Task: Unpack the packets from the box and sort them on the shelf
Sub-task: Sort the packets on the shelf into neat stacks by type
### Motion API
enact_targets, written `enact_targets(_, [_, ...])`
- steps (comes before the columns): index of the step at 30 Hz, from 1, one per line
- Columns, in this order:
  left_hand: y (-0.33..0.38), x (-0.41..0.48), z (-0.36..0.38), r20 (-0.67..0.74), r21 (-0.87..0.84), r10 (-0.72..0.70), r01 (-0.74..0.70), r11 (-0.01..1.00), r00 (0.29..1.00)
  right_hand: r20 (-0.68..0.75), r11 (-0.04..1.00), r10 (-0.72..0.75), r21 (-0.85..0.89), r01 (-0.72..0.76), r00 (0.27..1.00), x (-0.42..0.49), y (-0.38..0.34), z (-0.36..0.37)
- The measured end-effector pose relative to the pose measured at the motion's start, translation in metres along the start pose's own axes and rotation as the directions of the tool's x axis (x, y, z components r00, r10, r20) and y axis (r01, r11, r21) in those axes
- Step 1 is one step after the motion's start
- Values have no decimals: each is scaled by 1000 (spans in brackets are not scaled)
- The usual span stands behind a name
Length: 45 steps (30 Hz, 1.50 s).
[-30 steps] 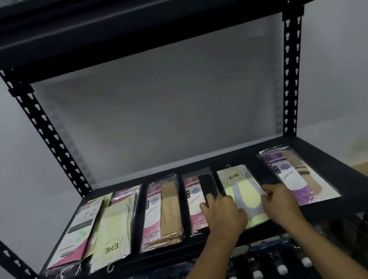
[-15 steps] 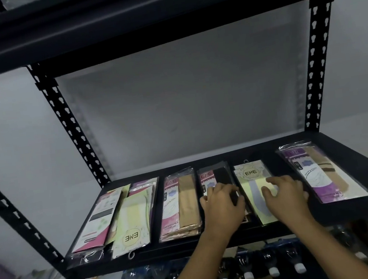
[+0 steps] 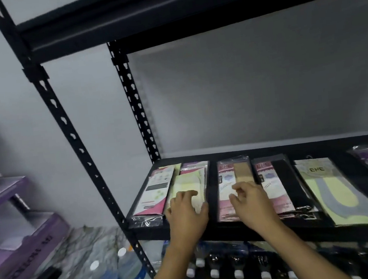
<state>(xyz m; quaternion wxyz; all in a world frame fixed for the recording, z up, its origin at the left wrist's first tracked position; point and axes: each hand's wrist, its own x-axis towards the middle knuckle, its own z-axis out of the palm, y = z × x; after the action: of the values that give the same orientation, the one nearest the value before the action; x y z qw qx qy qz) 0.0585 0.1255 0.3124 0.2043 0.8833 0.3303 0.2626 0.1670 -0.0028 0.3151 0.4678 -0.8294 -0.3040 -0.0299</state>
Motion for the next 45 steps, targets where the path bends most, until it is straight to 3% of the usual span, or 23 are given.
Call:
enact_targets(6, [-58, -15, -9, 258, 218, 107, -166, 962, 960, 107, 995, -31, -88, 40, 994, 4, -33, 38])
enact_targets(10, [-67, -19, -10, 143, 150, 231, -251, 956, 963, 158, 990, -33, -127, 54, 987, 6, -43, 49])
enact_targets(14, [-74, -21, -15, 13, -91, 285, -283, 955, 958, 172, 990, -40, -123, 62, 984, 7, -46, 47])
enact_targets(20, [-71, -18, -44, -328, -296, 178, -280, 913, 928, 153, 998, -57, -3, 58, 987, 7, -52, 34])
enact_targets(23, [-68, -9, -61, -331, -393, 84, -218, 893, 940, 133, 996, -88, 38, 83, 987, 9, -54, 25])
enact_targets(29, [-80, -2, -80, -167, -804, -30, -119, 583, 985, 73, 992, 9, 127, -18, 997, 15, -53, 4])
enact_targets(32, [-88, -3, -80, -79, -892, -89, -30, 451, 993, 230, 954, 207, 166, -248, 951, 16, -53, -6])
enact_targets(34, [-87, -7, -80, -22, -916, -114, 26, 400, 993, 442, 806, 305, 352, -476, 843, 14, -54, -8])
enact_targets(36, [-79, -10, -79, -3, -928, -136, 48, 368, 991, 502, 642, 321, 508, -575, 803, 12, -53, -10])
enact_targets(39, [-62, -14, -73, 21, -964, -260, 89, 251, 965, 462, 459, 356, 671, -583, 812, 10, -49, -13])
enact_targets(41, [-51, -19, -63, 135, -989, -306, 147, 17, 943, 456, 388, 361, 720, -576, 813, 7, -49, -12])
enact_targets(43, [-37, -29, -52, 301, -948, -212, 269, -169, 930, 428, 351, 368, 758, -549, 826, 3, -52, -9])
enact_targets(45, [-20, -38, -42, 365, -920, -93, 344, -186, 927, 405, 335, 364, 783, -524, 839, -4, -58, -6])
